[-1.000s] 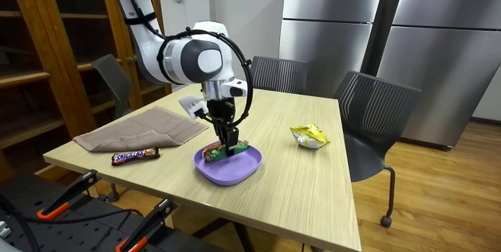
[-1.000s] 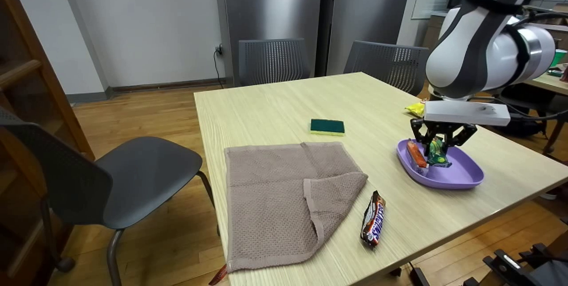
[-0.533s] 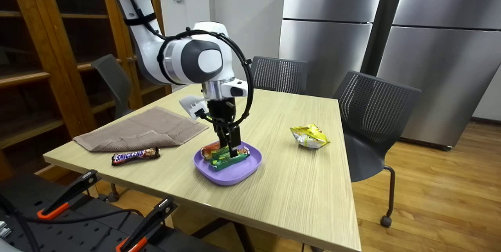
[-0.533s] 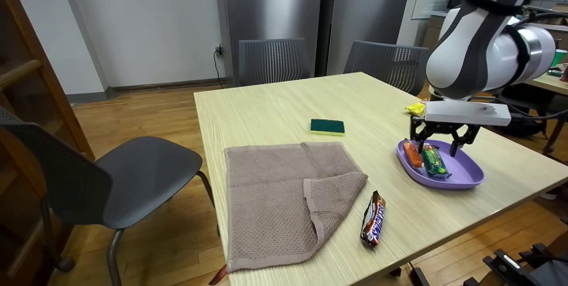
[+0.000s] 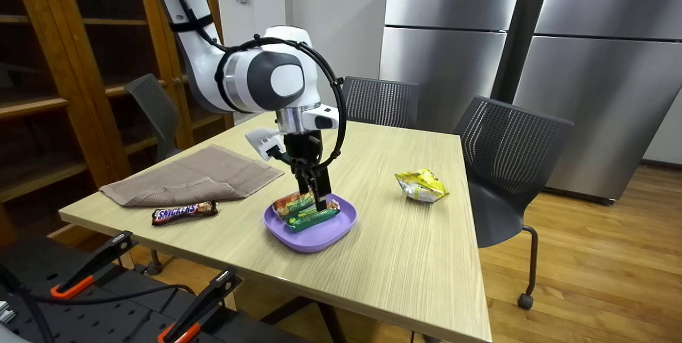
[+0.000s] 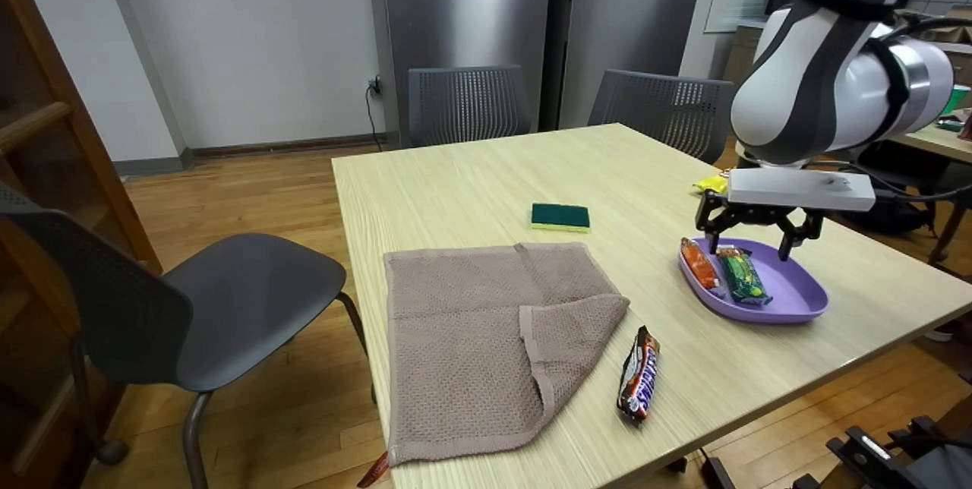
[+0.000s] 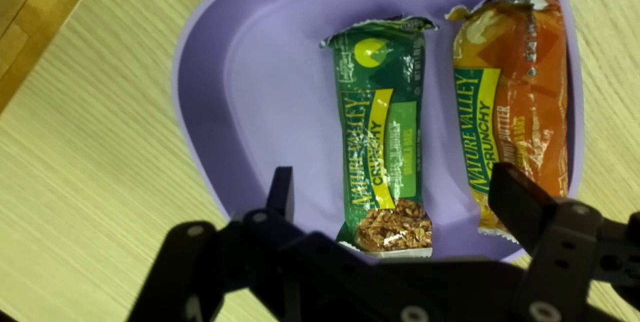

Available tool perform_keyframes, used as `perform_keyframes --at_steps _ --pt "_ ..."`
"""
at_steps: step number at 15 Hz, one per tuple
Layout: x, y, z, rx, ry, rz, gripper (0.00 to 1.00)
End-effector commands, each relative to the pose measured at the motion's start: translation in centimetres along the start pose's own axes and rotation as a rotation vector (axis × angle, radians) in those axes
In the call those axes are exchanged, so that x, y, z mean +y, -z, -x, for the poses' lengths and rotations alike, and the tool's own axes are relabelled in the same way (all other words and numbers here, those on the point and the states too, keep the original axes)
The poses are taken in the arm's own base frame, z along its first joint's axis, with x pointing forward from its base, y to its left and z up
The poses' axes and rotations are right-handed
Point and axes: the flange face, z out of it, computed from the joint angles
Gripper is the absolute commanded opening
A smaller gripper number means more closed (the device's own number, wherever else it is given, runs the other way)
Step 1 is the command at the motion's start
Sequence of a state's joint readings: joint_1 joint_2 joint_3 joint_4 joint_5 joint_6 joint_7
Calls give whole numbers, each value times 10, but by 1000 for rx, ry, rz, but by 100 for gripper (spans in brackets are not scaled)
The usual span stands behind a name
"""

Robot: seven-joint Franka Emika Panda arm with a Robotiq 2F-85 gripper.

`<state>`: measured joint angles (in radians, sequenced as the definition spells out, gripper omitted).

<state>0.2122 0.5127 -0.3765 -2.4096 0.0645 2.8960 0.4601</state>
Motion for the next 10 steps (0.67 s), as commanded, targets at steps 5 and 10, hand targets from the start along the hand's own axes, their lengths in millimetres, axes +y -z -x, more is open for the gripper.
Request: perform_keyframes --at_steps 5,10 --pt "-1 18 0 0 -3 -25 100" --pt "-7 29 2 8 14 -52 100"
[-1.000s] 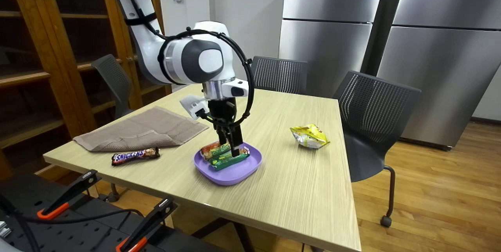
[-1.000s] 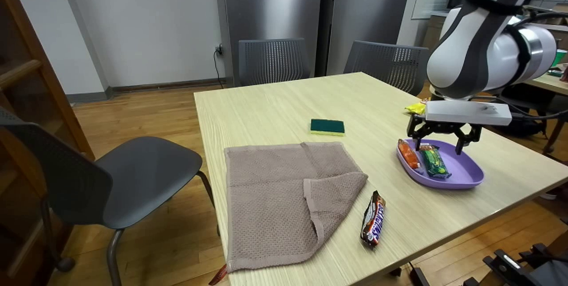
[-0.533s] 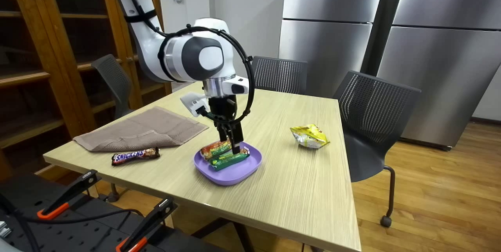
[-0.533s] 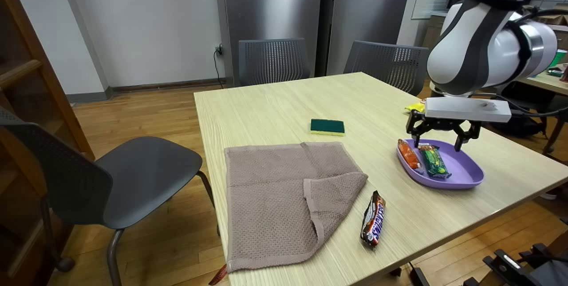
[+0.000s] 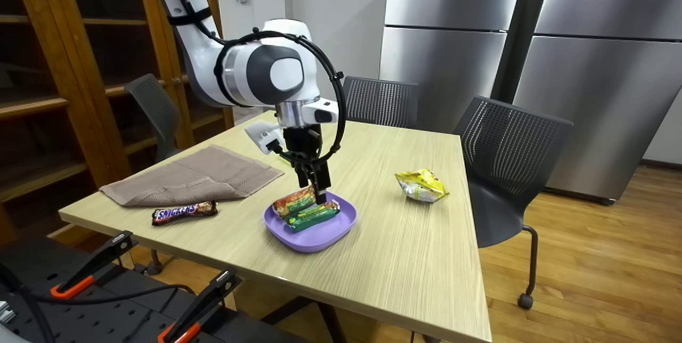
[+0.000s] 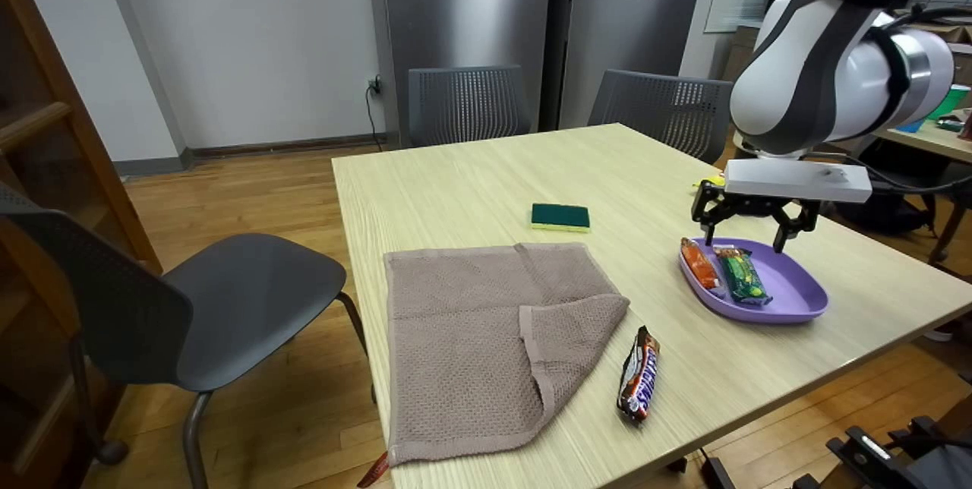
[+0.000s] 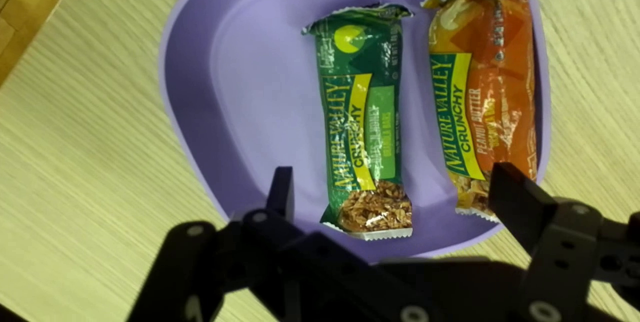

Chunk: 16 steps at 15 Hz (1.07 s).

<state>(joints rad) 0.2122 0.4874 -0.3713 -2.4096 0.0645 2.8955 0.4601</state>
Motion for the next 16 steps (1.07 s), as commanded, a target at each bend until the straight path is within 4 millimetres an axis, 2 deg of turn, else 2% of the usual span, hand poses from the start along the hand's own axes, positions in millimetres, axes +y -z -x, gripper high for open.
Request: perform_keyframes --at_steps 1,3,4,12,16 --pt "-5 21 6 -6 25 -38 100" --pt "-11 26 8 2 41 -44 100" --pt "-11 11 0 10 17 -27 100" --pt "-13 15 2 11 20 -35 100" --pt "-23 21 11 3 82 -82 100"
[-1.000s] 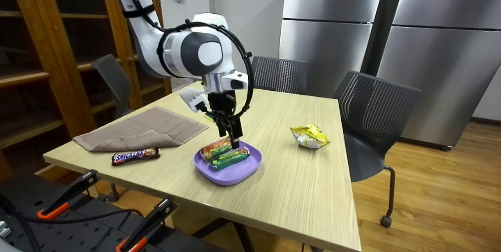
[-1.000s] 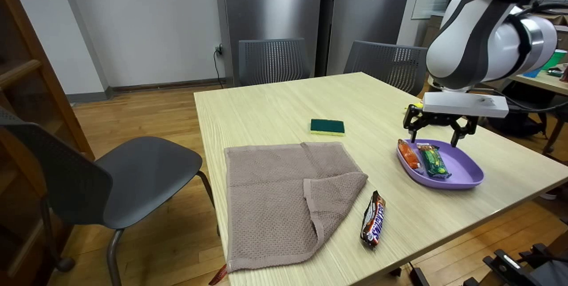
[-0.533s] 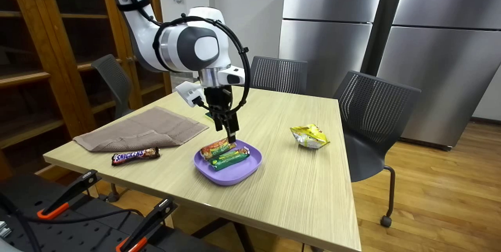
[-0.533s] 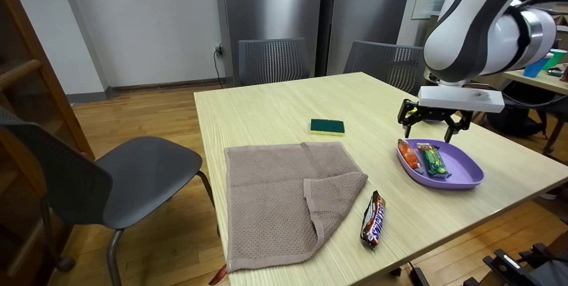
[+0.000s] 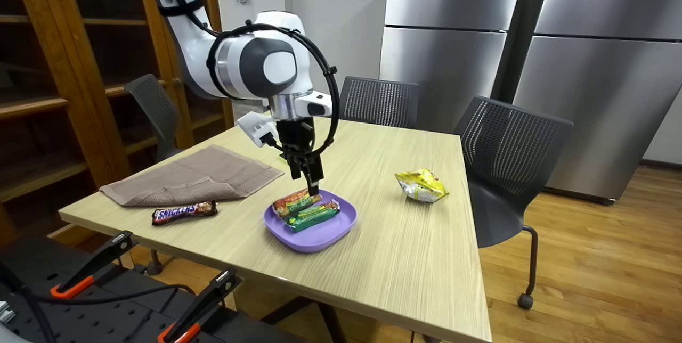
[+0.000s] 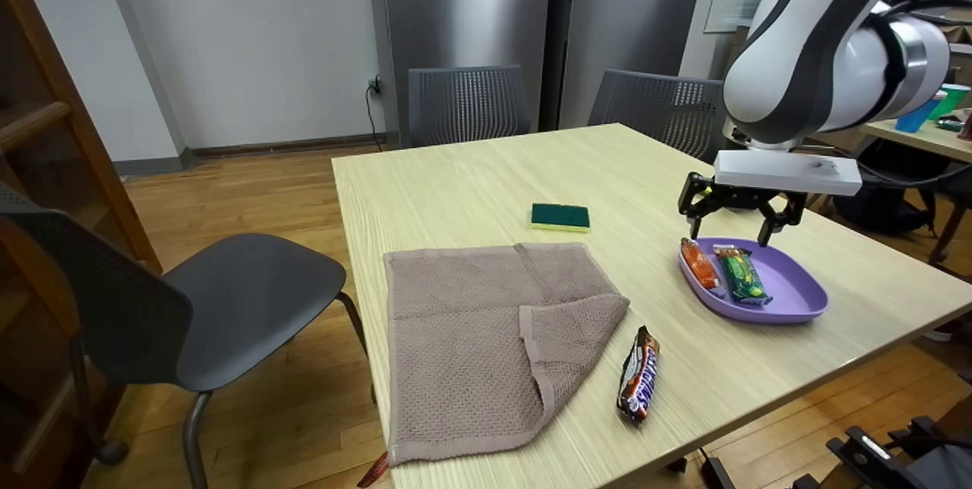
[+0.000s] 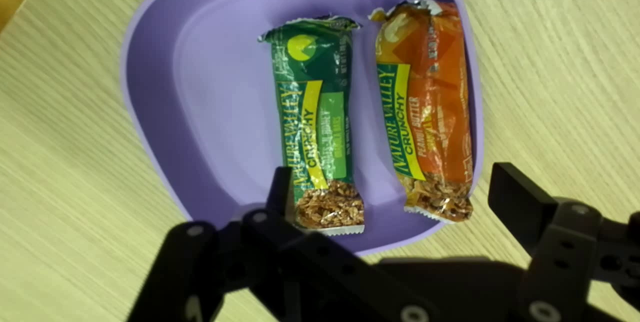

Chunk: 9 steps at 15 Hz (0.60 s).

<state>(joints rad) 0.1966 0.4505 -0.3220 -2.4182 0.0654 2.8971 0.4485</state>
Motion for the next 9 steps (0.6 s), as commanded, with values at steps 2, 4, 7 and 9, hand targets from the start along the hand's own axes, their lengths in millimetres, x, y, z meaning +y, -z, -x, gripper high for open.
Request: perform_keyframes --at_steps 2,4,7,9 --pt "-13 10 11 -9 81 -61 100" --pt "-19 11 16 -12 107 -74 100" --pt "-26 14 24 -16 126 -87 100" --pt "-31 15 31 -19 127 -94 100"
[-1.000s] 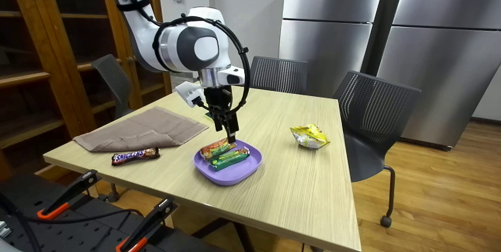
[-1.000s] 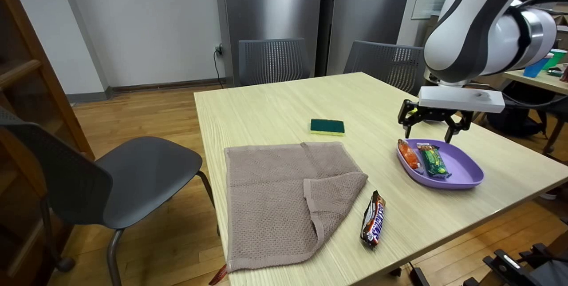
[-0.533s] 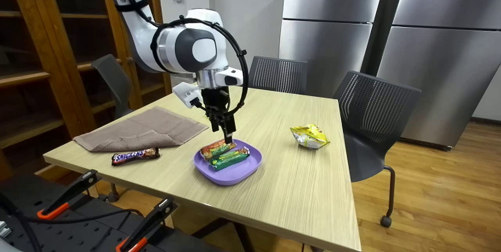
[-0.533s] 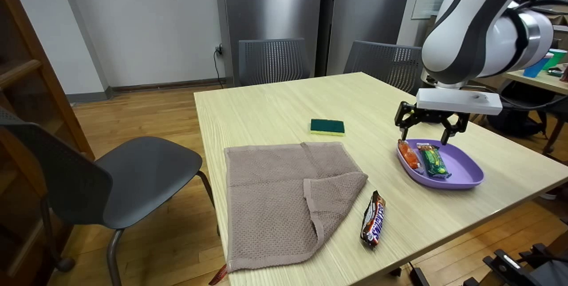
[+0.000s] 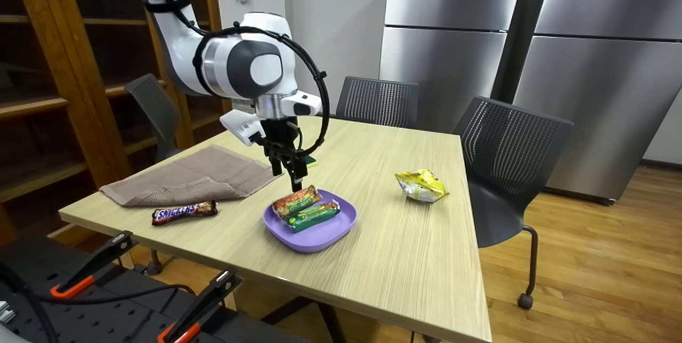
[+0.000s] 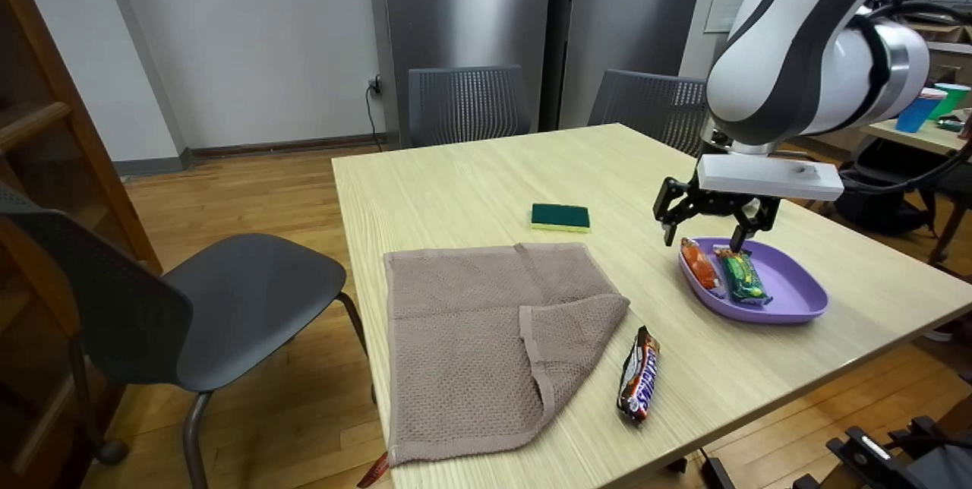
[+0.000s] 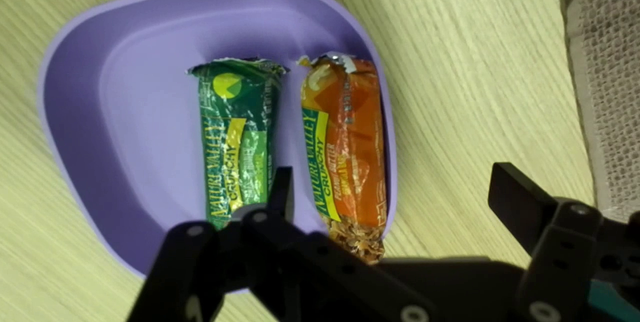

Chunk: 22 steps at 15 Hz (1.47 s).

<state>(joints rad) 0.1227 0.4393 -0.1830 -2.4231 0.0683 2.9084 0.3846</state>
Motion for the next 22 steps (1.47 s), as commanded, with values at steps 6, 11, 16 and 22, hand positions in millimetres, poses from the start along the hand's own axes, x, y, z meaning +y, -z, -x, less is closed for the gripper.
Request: perform_keyframes --at_steps 6,11,16,22 --pt "-20 20 38 0 12 -51 100" --pt "-37 25 70 4 -4 -61 100" --pt "-57 25 105 8 -40 -65 100" --pt "-79 20 140 5 -73 -62 100"
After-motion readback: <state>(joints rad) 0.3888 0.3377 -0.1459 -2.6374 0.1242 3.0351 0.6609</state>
